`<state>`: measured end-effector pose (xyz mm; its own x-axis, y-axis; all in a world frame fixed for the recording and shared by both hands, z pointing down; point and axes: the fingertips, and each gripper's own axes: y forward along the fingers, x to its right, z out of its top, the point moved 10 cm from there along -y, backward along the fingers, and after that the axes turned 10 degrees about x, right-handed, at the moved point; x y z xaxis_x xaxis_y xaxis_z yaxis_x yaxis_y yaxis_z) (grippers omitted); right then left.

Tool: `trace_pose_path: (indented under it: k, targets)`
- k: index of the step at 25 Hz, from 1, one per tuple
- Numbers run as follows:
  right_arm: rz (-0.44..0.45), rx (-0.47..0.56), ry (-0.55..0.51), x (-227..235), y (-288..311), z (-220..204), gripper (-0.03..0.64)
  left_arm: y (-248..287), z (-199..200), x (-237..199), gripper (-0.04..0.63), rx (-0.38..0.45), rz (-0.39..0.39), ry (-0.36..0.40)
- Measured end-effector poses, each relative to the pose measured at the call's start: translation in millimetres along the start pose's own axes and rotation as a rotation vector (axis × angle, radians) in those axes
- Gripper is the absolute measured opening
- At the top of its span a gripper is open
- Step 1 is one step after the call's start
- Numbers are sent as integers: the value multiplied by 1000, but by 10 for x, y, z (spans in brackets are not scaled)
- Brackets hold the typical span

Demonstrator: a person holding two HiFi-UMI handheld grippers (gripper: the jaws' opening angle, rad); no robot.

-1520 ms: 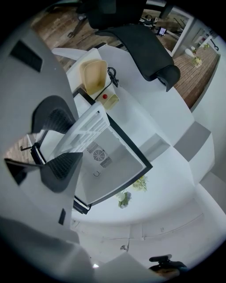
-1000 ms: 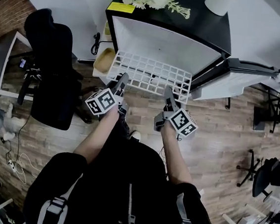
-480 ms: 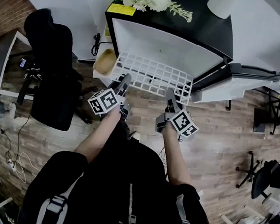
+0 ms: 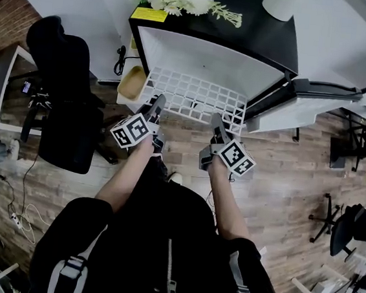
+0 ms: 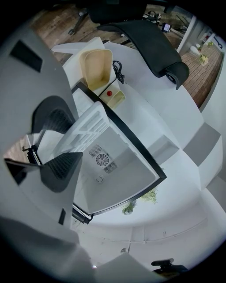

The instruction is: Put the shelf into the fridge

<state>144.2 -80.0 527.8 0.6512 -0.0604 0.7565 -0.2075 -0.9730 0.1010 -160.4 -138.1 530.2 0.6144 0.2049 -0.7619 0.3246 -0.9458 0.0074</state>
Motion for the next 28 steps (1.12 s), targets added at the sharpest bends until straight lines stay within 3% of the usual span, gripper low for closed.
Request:
trace_pose_path:
  k: [20, 28]
  targets:
    - [-17, 20, -18, 52, 240, 162, 150, 208, -14, 6, 149, 3, 19, 6]
    - [-29, 30, -10, 72, 386, 182, 150, 377, 3, 25, 148, 23, -7, -4]
